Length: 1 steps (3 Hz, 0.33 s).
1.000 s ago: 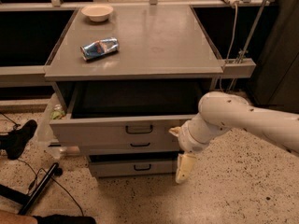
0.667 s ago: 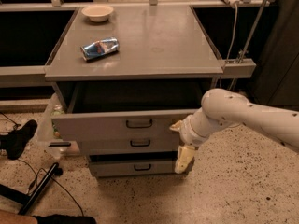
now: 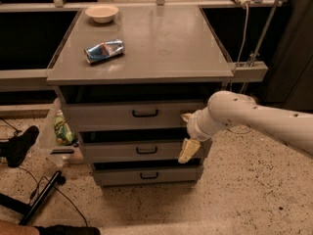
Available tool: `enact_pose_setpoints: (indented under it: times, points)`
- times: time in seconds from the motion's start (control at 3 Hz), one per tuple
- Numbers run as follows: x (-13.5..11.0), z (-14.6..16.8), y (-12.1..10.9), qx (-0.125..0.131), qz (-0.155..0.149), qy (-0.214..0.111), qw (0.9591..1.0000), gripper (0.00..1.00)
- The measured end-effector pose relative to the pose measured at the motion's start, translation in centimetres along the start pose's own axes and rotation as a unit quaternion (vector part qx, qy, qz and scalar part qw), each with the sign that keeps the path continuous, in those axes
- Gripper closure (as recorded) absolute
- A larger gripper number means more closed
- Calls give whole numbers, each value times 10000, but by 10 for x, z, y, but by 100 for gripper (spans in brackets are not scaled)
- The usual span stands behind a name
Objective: Close top drawer
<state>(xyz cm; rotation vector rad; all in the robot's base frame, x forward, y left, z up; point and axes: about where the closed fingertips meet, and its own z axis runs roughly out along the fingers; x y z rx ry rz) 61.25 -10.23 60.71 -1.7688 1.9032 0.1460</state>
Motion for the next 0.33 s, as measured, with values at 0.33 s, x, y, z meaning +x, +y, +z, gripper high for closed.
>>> enact_pose_setpoints:
  times: [0.33]
  points:
    - [-1,1,0,-4,-7,1,10000,0]
